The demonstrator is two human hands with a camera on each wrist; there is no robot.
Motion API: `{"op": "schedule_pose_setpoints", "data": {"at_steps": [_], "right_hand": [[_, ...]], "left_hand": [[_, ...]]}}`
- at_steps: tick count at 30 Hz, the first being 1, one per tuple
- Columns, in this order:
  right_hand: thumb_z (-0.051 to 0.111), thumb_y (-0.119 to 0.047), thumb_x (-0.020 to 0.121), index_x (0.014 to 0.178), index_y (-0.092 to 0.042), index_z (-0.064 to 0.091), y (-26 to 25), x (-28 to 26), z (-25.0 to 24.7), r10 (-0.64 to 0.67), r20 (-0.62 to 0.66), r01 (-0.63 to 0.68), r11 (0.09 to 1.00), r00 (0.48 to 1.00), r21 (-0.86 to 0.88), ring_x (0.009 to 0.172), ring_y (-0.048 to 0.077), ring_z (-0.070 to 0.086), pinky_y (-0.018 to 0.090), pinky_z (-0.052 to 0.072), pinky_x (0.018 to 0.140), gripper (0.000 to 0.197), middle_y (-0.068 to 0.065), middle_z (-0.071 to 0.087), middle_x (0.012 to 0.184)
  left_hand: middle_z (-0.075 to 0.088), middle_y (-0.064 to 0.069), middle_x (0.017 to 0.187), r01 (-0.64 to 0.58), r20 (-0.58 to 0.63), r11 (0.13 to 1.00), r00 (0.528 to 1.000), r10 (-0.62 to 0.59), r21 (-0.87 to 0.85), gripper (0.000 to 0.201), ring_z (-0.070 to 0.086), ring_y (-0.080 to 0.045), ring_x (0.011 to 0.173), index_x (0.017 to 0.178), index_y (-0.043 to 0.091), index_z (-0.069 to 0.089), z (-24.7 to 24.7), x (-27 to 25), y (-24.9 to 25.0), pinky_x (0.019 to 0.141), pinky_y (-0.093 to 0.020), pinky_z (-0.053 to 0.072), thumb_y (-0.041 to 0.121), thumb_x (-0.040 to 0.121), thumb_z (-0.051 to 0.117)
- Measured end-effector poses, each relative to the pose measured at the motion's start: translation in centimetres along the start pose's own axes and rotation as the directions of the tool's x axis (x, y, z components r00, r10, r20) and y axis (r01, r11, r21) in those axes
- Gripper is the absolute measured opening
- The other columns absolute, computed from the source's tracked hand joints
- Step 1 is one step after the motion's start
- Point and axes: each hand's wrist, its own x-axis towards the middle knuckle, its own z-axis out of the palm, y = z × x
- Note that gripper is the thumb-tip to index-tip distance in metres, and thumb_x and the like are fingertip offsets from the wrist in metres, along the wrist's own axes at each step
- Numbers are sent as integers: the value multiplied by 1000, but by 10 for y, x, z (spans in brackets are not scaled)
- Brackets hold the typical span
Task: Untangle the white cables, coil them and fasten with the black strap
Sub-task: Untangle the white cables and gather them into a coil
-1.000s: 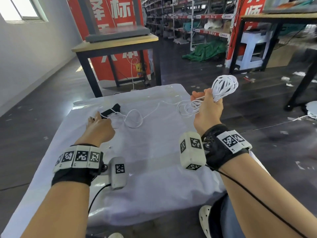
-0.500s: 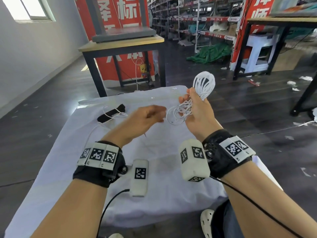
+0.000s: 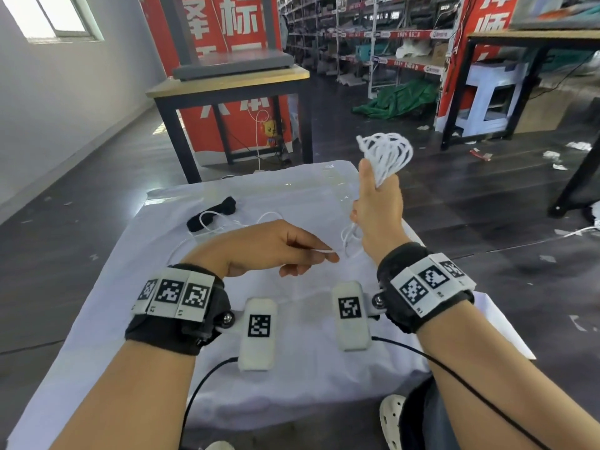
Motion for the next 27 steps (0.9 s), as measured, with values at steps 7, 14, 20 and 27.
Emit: {"op": "schedule_pose_setpoints", "data": {"at_steps": [7,14,20,27], "right_hand": [[46,-57,92,96,-9,47,3,-18,8,144,414,19,931,899,-364,51,13,38,22,36,45,48,2,42,68],[30,-80,81,89,-12,61,-1,-36,13,347,625,-173,930,699,-324,49,12,26,23,23,46,75,4,33,66],[43,-68,85,86,-10,51,-5,-37,11,342,692,-46,912,635,-408,46,8,26,20,25,44,59,5,40,71],[56,-33,95,80,-15,51,-3,-36,7,358,745,-7,903,563,-429,39,7,27,18,24,40,24,5,53,65]], "left_hand": [[53,6,60,-88,-206,992,976,69,-85,21,40,-6,50,94,6,73,-7,-4,4,67,-18,43,23,93,60],[62,-10,73,-88,-515,991,857,22,-104,19,48,-8,62,89,12,74,-13,7,-8,64,-22,43,28,89,64],[61,0,68,-82,-604,996,796,38,-45,16,47,0,55,90,12,75,-15,8,-13,56,-13,41,11,90,59],[55,5,67,-164,-662,981,748,53,-106,10,46,2,54,93,14,74,-21,3,-9,53,-8,40,19,85,70]]}}
